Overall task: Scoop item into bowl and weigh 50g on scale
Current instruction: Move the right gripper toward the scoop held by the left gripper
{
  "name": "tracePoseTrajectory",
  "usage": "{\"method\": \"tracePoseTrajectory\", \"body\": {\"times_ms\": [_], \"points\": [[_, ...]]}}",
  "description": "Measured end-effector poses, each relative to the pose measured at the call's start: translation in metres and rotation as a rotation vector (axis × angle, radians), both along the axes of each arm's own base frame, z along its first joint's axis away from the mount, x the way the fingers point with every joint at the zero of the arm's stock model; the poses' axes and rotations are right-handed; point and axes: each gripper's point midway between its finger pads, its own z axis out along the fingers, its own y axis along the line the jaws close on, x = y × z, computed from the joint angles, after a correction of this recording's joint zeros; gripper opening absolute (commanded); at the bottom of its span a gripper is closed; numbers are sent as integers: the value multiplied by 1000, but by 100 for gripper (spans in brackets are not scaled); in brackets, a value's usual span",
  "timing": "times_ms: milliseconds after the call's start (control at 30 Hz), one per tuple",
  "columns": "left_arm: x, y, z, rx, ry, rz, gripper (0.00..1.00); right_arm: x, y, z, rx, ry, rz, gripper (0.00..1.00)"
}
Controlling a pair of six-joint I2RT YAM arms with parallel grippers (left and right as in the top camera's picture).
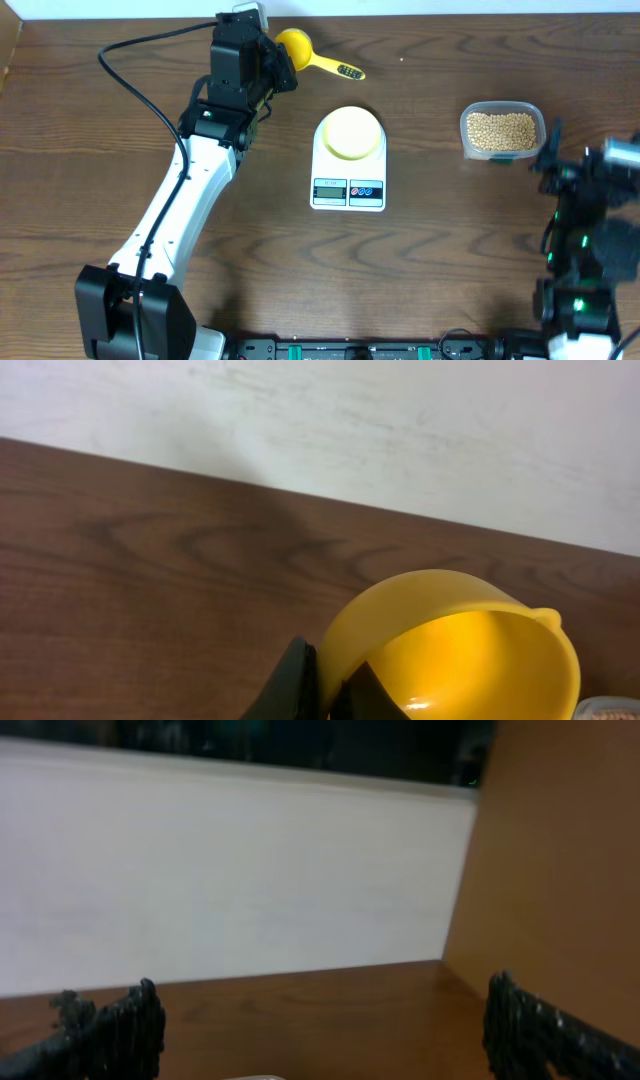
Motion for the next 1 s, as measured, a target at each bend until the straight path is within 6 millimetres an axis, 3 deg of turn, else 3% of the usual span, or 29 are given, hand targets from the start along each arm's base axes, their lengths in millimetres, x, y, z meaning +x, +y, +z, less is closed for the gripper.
{"method": "tracePoseTrajectory", "body": {"times_ms": [167, 433, 567, 700, 1000], "points": [[0, 0, 0, 0, -1, 0, 8, 49, 12, 16, -6, 88, 105, 99], [1, 3, 0, 7, -2, 13, 8, 123, 24, 16, 42, 216, 365, 99], [1, 3, 0, 8, -2, 16, 8, 142, 35, 18, 83, 222, 518, 99], [1, 3, 0, 8, -2, 17, 8, 159, 58, 20, 115, 221, 736, 99], [1, 3, 0, 9, -3, 17, 8, 185, 84, 3, 189, 195, 1010, 99]]}}
